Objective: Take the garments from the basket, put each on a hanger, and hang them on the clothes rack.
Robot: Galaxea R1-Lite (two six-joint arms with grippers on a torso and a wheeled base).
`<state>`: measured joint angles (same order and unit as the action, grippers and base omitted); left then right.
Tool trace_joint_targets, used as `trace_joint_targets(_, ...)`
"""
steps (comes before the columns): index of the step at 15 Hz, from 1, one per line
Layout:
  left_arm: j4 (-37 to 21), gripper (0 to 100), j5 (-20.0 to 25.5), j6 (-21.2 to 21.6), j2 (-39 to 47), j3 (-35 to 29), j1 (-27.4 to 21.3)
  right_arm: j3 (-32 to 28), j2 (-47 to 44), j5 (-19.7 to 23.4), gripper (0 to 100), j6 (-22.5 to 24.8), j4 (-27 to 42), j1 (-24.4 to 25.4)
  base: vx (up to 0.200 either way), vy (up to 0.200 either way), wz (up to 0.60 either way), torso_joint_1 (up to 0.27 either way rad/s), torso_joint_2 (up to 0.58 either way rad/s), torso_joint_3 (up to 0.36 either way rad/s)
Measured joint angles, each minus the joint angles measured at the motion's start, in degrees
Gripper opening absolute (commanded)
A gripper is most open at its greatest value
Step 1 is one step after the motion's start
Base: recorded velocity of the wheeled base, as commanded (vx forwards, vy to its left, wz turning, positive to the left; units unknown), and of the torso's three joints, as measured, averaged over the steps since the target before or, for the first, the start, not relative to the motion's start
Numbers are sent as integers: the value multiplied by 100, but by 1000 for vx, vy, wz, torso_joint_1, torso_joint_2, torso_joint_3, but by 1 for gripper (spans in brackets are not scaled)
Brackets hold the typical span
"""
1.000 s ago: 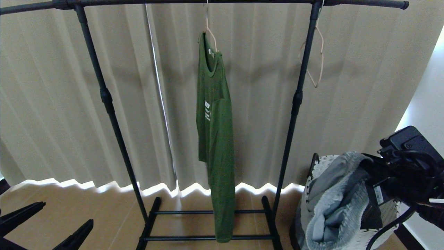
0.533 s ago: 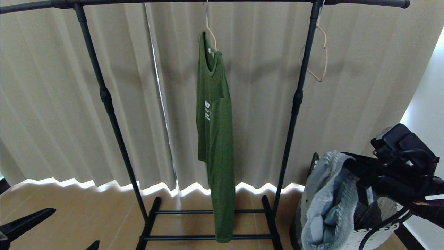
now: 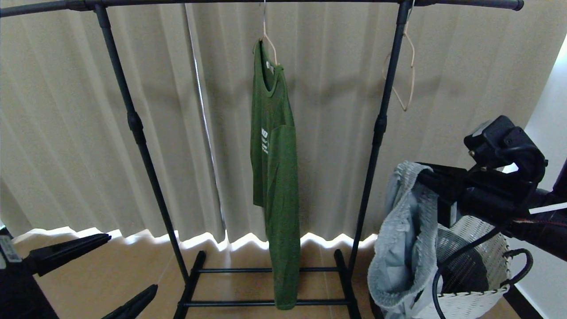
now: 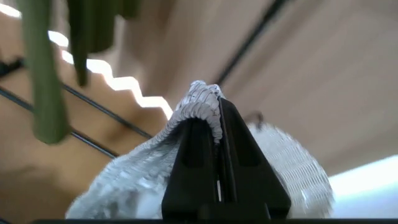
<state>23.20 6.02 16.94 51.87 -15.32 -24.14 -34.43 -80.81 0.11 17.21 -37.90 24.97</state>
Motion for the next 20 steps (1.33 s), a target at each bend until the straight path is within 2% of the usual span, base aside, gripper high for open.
trace_joint_targets(3, 4, 100, 2, -912, 592, -595, -651, -369, -152, 0, 0, -602, -11, 424, 0, 0, 0, 0, 0, 0)
trace_joint_targets(8, 67, 100, -12, -1424, 1574, -1270, -968, -700, -330, 112, 0, -958, -68, 931, 0, 0, 0, 0, 0, 0)
trace_joint_targets(10, 425, 100, -22, -1665, 2061, -1399, -1164, -755, -347, 144, 0, -974, -74, 1086, 0, 0, 0, 0, 0, 0)
trace_joint_targets(15, 1428, 100, -274, -1941, 3396, -1609, -1949, -1047, -369, 155, 0, -1237, -80, 1342, 0, 0, 0, 0, 0, 0)
trace_joint_targets(20, 1481, 100, -463, -2572, 4647, -2320, -2489, -1259, -350, 150, 0, -1459, -85, 1720, 0, 0, 0, 0, 0, 0)
